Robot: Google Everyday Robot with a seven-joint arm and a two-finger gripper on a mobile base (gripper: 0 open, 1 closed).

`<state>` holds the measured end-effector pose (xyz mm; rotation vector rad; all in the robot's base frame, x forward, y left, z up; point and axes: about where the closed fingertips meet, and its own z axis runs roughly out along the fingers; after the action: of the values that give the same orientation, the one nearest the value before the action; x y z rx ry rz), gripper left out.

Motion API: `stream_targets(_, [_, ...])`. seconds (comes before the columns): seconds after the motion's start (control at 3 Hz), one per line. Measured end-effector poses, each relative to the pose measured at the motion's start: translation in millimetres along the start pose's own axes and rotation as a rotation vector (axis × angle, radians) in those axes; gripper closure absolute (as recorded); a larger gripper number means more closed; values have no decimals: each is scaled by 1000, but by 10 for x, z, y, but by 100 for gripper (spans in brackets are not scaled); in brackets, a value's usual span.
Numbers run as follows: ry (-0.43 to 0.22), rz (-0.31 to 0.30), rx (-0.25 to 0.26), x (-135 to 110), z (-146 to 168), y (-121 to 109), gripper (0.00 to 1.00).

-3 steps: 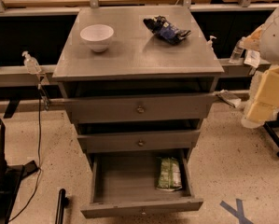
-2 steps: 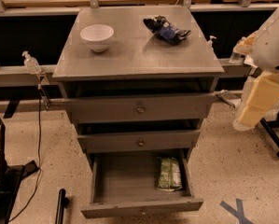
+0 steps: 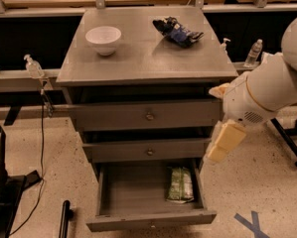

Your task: Pick green jalapeno chip bag from bottom drawer and place on counter

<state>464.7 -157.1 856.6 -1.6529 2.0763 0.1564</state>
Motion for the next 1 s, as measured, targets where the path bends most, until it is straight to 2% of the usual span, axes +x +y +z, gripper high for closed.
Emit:
stream_targets(0.33, [-4, -1, 17, -17, -8, -39, 0])
stream_targets(0.67, [46, 10, -3, 52, 147, -66, 0])
stream_targets(1.0, [64, 102, -45, 540, 728, -146, 0])
